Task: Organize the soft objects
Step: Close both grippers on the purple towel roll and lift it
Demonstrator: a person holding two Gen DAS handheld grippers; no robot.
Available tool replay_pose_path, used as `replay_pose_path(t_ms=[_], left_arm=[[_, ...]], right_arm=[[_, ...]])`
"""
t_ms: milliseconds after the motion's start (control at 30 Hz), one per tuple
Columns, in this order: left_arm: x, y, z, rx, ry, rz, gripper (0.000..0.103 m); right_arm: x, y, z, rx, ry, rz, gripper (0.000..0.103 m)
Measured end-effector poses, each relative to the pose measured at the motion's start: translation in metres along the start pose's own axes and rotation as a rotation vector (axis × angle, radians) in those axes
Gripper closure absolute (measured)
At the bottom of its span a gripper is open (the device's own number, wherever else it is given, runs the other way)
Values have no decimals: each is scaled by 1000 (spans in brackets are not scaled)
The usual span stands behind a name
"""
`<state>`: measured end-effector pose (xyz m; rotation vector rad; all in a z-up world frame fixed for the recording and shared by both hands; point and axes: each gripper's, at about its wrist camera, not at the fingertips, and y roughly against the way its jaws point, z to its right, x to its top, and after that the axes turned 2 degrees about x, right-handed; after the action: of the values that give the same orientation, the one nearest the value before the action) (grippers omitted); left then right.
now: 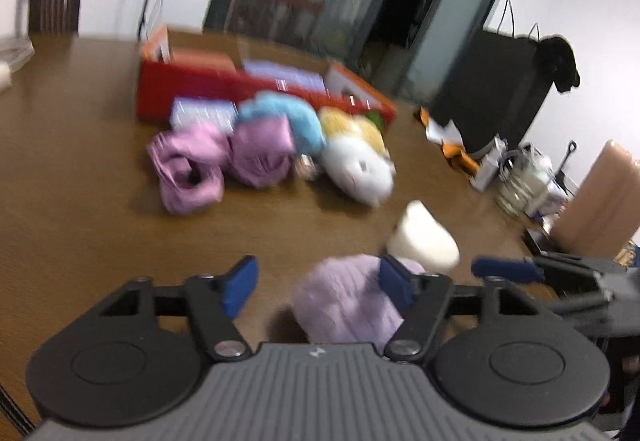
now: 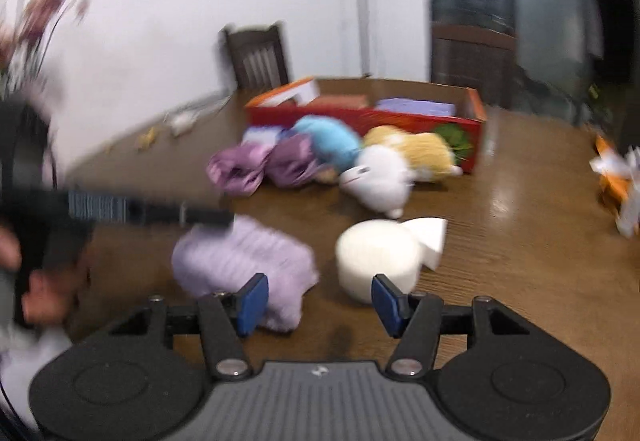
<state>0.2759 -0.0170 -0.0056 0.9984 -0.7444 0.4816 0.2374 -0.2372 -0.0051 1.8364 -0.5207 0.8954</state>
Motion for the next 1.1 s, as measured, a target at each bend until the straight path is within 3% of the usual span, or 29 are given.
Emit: replay_pose_path(t_ms=[100, 267, 500, 533, 567, 767, 867, 967, 1100], left_arm=[[-5, -2, -2, -12, 32, -2, 52], [-7, 2, -6, 4, 65, -3, 52], [-11, 11, -13, -15, 118, -52, 53], [-12, 10, -15, -28, 141, -60, 56], [-12, 9, -17, -54, 160, -65, 65], [-2, 6, -19, -104, 186, -38, 73], [28, 8, -10, -162, 158, 35, 74], [81, -1, -1, -209, 101, 116, 74], [157, -50, 10, -203, 22, 151, 73]], right_arm=[[1, -8, 18, 48, -186, 14, 45], [-1, -32, 18, 111, -326, -2, 47], [-4, -52, 4, 111, -280, -23, 69], [-5, -51, 3, 119, -276, -22, 72], [-4, -50, 3, 126, -273, -23, 78], [2, -40, -2, 142, -236, -5, 86], [26, -25, -2, 155, -189, 73, 87], [72, -15, 13, 151, -147, 177, 87], [140, -35, 50, 98, -124, 227, 87]])
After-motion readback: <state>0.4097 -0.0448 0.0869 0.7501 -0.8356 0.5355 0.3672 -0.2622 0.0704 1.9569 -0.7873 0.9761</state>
